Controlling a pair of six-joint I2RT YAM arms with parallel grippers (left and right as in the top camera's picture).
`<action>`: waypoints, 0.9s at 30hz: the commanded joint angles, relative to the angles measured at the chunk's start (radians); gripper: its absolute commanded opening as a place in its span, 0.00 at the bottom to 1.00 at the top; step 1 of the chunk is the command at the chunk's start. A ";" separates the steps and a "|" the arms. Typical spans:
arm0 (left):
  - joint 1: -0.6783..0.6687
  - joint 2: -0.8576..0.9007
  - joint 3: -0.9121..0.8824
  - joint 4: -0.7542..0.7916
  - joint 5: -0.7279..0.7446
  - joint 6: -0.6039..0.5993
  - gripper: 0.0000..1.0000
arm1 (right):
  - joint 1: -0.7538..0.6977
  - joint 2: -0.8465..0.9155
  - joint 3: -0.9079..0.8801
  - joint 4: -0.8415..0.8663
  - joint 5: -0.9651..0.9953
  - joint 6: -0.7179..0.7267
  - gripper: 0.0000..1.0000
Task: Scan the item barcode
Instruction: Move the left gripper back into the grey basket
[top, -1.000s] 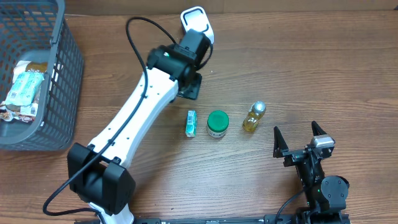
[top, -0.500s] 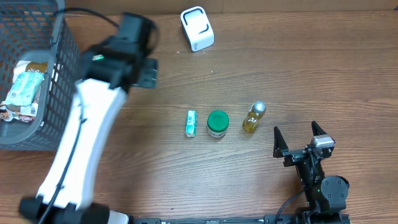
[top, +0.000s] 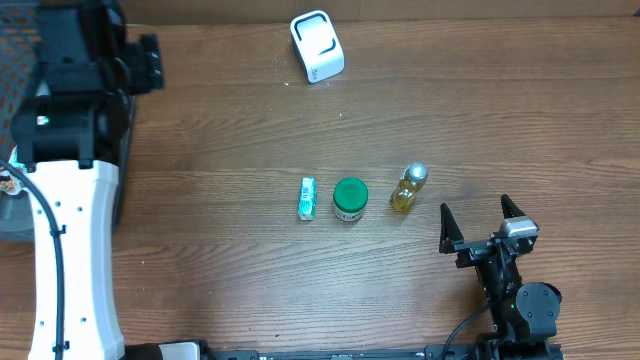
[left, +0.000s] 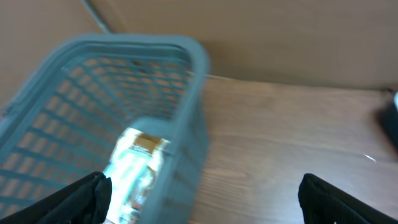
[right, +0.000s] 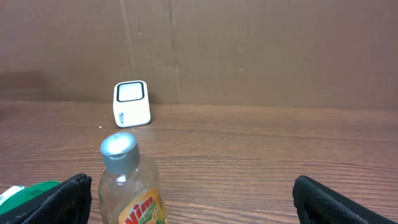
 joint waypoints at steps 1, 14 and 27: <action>0.081 -0.005 0.020 0.027 -0.016 0.058 0.96 | -0.003 -0.009 -0.011 0.003 0.009 -0.004 1.00; 0.367 0.131 0.020 0.063 0.005 0.148 1.00 | -0.003 -0.009 -0.011 0.003 0.009 -0.004 1.00; 0.504 0.404 0.020 0.072 0.082 0.238 1.00 | -0.003 -0.009 -0.011 0.003 0.009 -0.004 1.00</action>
